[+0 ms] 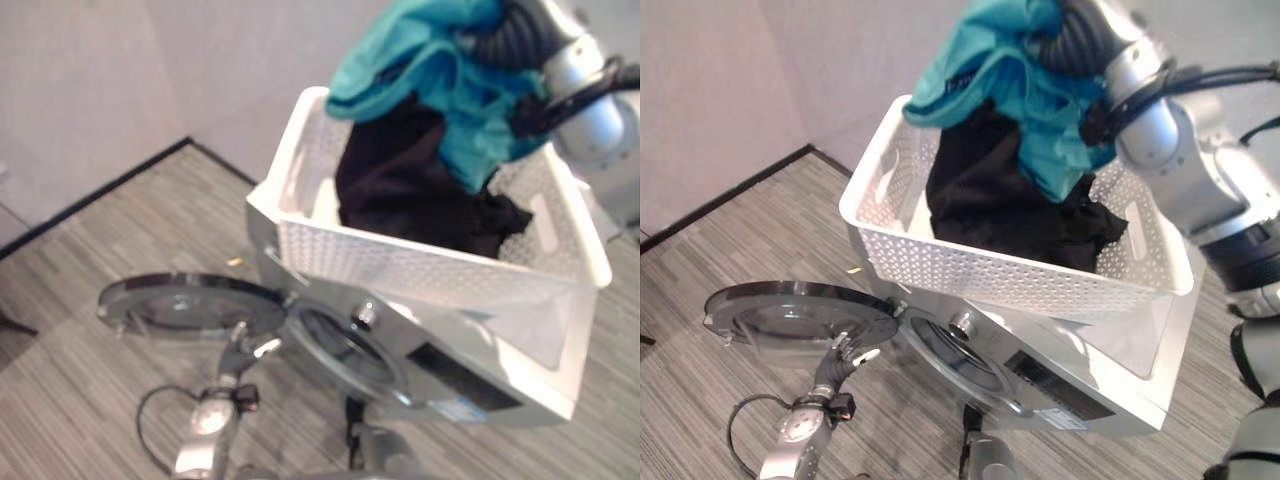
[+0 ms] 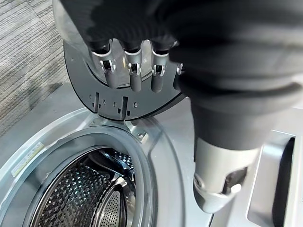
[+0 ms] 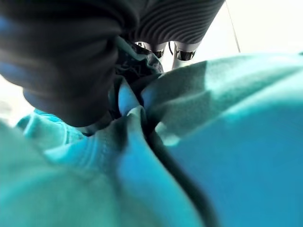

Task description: Grab the laundry basket,head to the washer,open it,put in the laundry and shut it.

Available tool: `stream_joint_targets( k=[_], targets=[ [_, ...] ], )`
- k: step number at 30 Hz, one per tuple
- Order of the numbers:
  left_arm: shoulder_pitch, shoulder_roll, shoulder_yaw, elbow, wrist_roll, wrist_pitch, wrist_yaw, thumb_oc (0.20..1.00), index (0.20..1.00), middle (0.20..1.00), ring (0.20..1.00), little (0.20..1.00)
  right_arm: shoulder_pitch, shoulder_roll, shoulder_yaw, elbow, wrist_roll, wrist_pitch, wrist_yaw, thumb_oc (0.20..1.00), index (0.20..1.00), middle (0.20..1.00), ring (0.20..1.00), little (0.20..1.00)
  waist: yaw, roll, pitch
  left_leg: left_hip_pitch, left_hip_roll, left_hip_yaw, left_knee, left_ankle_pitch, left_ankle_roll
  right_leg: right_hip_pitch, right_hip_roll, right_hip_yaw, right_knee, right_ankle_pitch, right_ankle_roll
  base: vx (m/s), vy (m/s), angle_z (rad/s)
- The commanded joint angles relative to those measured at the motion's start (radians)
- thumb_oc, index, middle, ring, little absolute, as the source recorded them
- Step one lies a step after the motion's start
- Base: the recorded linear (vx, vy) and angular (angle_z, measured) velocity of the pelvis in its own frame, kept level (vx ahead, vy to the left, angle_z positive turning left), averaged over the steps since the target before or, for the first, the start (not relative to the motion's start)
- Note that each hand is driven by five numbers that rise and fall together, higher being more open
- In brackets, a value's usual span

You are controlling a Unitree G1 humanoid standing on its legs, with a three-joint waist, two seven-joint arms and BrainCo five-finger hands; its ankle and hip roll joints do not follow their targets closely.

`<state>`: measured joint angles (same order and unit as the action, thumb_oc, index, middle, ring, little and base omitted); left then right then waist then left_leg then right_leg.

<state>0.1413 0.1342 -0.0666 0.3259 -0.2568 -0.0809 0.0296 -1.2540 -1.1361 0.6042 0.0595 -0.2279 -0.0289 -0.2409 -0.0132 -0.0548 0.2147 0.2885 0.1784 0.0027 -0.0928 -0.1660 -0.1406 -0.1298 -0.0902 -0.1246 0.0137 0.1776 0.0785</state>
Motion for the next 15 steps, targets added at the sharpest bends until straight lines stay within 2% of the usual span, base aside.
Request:
stream_joint_targets(
  k=[1, 11, 15],
  targets=[
    [-0.007, 0.025, -0.060, -0.057, 0.018, -0.054, 0.029, 1.000, 1.000, 1.000, 1.000, 1.000, -0.222, -0.058, 0.033, 0.023, -0.077, 0.022, -0.124, 0.200, 0.200, 0.200, 0.200, 0.200, 0.029, -0.025, -0.018, 0.034, 0.007, -0.016, 0.006, -0.040, 0.072, 0.010, -0.191, -0.049, 0.038, 0.048, 0.081, 0.00, 0.000, 0.00],
    [-0.011, 0.003, -0.071, -0.051, 0.017, -0.060, 0.062, 1.000, 1.000, 1.000, 1.000, 1.000, -0.461, -0.091, 0.199, 0.176, -0.167, 0.051, -0.216, 0.200, 0.200, 0.200, 0.200, 0.200, 0.036, -0.011, -0.008, 0.043, 0.007, -0.025, 0.006, -0.044, 0.076, 0.019, -0.195, -0.054, 0.045, 0.041, 0.082, -0.01, 0.004, 0.01],
    [-0.011, 0.002, -0.076, -0.045, 0.015, -0.060, 0.076, 1.000, 1.000, 1.000, 1.000, 1.000, -0.575, -0.115, 0.308, 0.262, -0.198, 0.060, -0.264, 0.200, 0.200, 0.200, 0.200, 0.200, 0.039, -0.004, -0.006, 0.049, 0.009, -0.027, 0.006, -0.049, 0.077, 0.023, -0.196, -0.061, 0.051, 0.036, 0.082, 0.00, 0.000, 0.00]
  ],
)
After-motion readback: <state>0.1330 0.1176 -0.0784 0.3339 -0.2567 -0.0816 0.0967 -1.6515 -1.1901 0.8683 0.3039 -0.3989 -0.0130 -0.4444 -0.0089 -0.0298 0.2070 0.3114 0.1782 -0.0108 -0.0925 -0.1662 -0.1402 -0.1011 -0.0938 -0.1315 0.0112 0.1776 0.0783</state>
